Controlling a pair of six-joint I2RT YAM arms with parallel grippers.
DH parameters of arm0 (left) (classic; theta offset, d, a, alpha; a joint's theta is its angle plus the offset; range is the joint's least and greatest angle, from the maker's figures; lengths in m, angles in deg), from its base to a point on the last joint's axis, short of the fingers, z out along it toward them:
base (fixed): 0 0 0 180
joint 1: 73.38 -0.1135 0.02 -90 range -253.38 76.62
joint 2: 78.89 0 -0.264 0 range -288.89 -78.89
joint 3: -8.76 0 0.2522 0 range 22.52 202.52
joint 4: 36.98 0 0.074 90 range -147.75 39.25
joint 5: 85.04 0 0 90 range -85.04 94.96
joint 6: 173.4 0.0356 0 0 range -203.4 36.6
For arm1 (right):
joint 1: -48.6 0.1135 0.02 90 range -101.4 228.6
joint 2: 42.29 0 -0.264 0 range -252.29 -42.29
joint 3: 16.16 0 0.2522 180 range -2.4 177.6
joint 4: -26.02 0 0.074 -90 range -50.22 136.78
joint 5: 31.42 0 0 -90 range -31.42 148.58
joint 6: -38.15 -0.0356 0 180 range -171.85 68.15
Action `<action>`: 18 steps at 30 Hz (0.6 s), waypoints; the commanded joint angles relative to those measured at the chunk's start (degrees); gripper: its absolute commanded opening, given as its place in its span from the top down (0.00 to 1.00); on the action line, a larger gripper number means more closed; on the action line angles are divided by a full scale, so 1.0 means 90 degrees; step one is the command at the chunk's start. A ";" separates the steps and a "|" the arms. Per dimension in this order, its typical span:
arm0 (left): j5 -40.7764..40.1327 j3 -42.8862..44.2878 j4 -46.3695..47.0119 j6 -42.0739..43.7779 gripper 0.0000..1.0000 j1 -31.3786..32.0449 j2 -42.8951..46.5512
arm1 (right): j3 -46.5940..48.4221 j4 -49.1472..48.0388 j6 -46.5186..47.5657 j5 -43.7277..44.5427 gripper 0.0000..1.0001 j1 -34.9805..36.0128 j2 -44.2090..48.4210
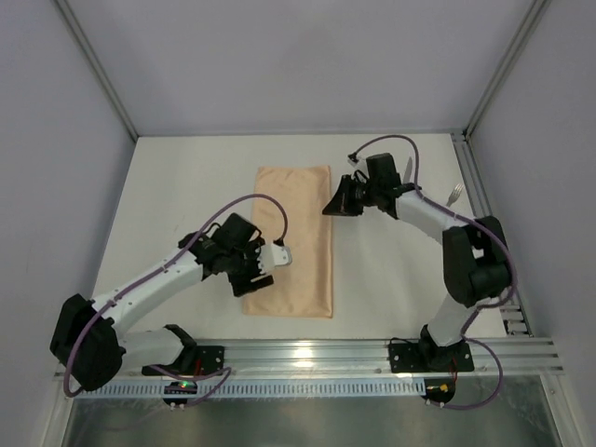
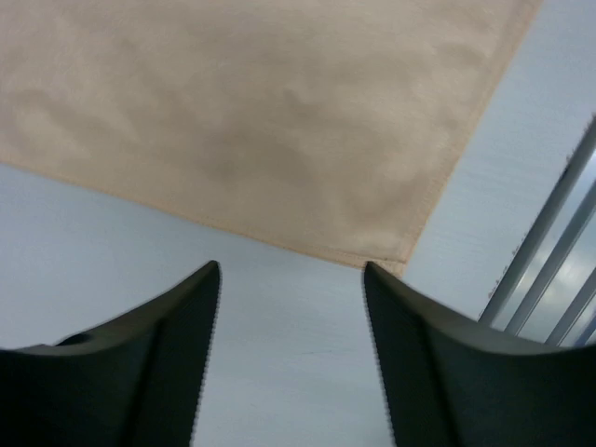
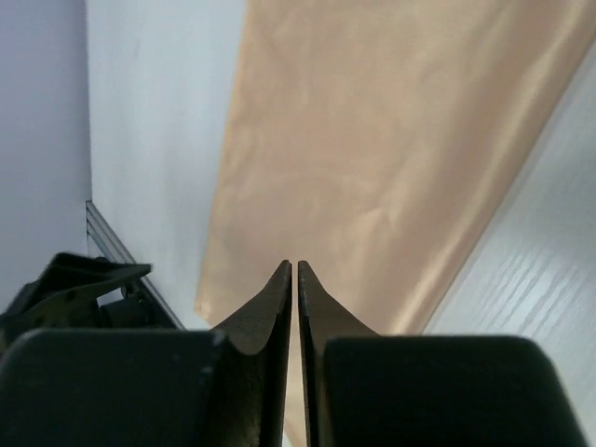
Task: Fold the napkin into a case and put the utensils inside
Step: Pick up the rectangle-folded napkin from the center of the board.
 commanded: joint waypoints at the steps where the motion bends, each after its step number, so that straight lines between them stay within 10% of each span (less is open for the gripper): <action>1: 0.0569 -0.0325 -0.0877 0.1472 0.23 0.0549 0.0004 | -0.0267 0.0496 0.0925 -0.0221 0.90 0.0044 0.1275; 18: 0.0267 -0.1703 0.0487 0.2491 0.24 0.1185 0.0199 | -0.0941 0.1688 0.1863 -0.0369 0.89 0.0034 0.2819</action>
